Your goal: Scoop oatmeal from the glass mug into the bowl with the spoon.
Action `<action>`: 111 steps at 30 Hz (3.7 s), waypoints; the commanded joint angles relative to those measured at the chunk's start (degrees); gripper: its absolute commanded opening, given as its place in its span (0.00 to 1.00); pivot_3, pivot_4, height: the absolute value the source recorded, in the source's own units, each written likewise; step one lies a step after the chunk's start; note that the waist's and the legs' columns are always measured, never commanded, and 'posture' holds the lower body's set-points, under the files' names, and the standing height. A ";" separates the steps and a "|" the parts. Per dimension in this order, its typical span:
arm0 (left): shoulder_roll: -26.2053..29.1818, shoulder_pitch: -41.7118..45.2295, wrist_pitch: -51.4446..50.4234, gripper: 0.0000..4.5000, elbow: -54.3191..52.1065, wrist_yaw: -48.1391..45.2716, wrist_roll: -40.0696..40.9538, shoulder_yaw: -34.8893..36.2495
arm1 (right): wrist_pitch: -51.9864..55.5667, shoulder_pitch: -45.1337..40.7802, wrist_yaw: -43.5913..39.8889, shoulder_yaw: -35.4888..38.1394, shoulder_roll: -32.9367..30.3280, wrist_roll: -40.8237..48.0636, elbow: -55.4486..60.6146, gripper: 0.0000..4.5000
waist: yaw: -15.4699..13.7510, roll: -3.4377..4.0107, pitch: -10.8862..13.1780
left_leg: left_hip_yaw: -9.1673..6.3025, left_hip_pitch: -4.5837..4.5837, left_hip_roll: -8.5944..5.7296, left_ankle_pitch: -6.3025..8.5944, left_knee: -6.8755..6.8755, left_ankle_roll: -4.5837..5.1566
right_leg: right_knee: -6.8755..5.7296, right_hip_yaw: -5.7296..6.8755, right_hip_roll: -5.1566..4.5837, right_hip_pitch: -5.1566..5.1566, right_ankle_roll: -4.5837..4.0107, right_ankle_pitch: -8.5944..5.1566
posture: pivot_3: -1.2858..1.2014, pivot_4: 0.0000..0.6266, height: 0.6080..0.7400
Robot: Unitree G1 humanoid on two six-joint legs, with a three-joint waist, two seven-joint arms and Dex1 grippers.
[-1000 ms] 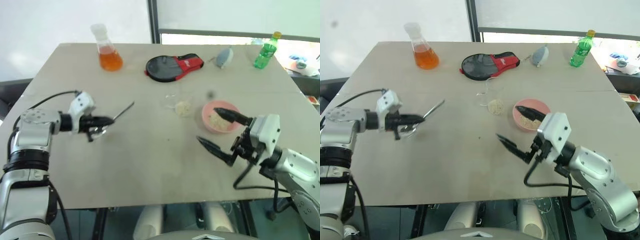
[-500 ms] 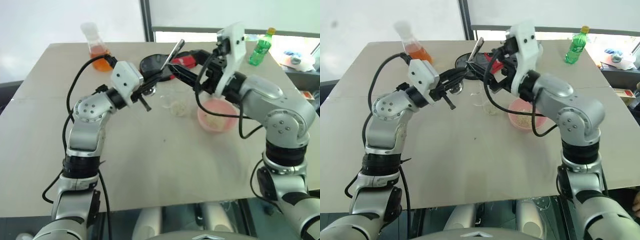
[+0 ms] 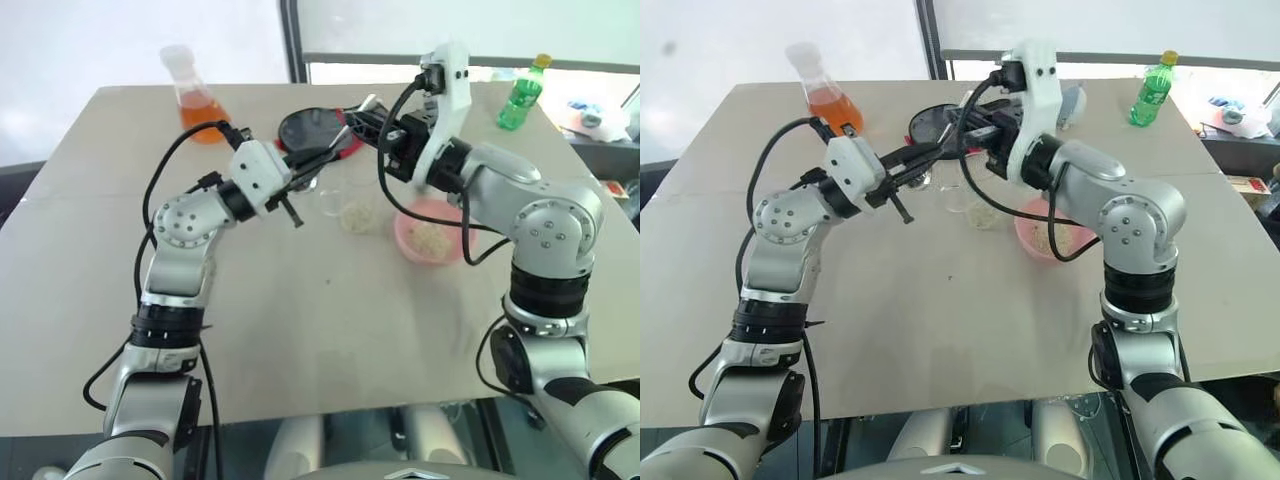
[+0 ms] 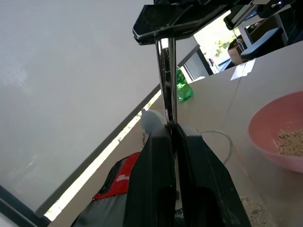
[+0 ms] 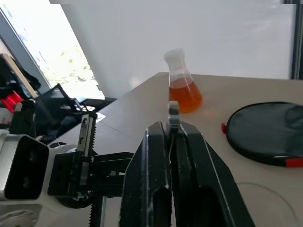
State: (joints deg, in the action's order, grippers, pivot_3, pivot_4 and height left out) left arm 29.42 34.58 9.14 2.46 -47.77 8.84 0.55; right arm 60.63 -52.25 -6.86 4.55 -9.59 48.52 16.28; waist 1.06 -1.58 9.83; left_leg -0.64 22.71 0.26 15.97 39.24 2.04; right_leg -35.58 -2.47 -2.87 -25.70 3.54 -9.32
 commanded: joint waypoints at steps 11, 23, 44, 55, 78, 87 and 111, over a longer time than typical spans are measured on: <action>2.33 -14.12 -30.29 0.84 -10.39 6.08 20.45 12.96 | 4.18 8.33 6.70 13.46 -2.29 15.72 9.47 0.00 | 1.18 0.05 0.02 | -0.06 0.02 0.06 0.00 -0.05 0.00 | 0.06 0.01 -0.03 0.00 0.01 -0.01 | 0.52 0.24 1.00; -6.54 -10.01 -28.47 0.84 0.91 15.99 7.56 2.09 | -1.71 18.08 17.87 13.61 -13.89 39.67 19.34 0.00 | 0.33 0.12 0.13 | -0.05 -0.13 0.02 -0.01 0.06 0.01 | 0.04 0.00 0.05 0.17 0.03 -0.03 | 0.52 0.24 1.00; -17.31 2.54 -14.89 0.01 22.05 24.33 -0.01 0.28 | -13.61 20.41 22.86 6.17 -25.25 39.06 22.11 0.00 | -0.20 0.08 0.07 | 0.06 -0.07 0.03 -0.01 0.03 0.01 | 0.13 -0.12 0.05 0.14 0.03 -0.02 | 0.52 0.24 1.00; -17.72 0.15 -23.93 0.01 17.51 25.72 5.60 4.17 | -14.77 20.86 21.41 4.80 -26.21 37.77 21.85 0.00 | -0.11 0.08 0.07 | 0.06 -0.07 0.05 -0.01 0.04 0.02 | 0.12 -0.12 0.06 0.14 0.04 -0.02 | 0.52 0.24 1.00; -16.24 9.99 -13.39 0.75 32.27 26.90 -2.83 2.36 | -15.82 21.47 21.51 3.54 -26.15 37.11 22.19 0.00 | -0.42 0.07 0.08 | 0.02 0.04 0.04 -0.01 0.03 0.02 | 0.22 -0.07 0.04 0.12 0.04 -0.01 | 0.52 0.24 1.00; -15.93 14.68 -8.68 0.36 40.40 24.72 -4.17 1.21 | -16.04 21.74 22.50 3.61 -26.62 37.90 22.68 0.00 | -0.37 0.06 0.09 | 0.02 0.05 0.03 0.00 0.03 0.02 | 0.22 -0.07 0.04 0.12 0.04 0.00 | 0.52 0.24 1.00; -18.38 7.48 -3.15 0.01 18.44 23.20 -1.95 0.35 | -12.08 7.85 9.13 -10.43 -28.57 4.14 12.23 0.00 | -0.46 0.08 0.10 | 0.03 0.18 0.00 0.00 0.02 0.02 | 0.31 -0.04 -0.04 0.03 0.04 0.01 | 0.52 0.24 1.00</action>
State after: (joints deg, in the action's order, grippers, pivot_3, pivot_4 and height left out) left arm 10.76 41.35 2.84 25.28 -24.17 5.77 0.12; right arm 48.13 -43.64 3.93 -5.24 -37.05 56.84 27.60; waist 0.60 -1.50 9.93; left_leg -0.63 22.88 0.26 15.96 39.26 2.05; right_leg -35.26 -2.49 -2.90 -25.67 3.58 -9.31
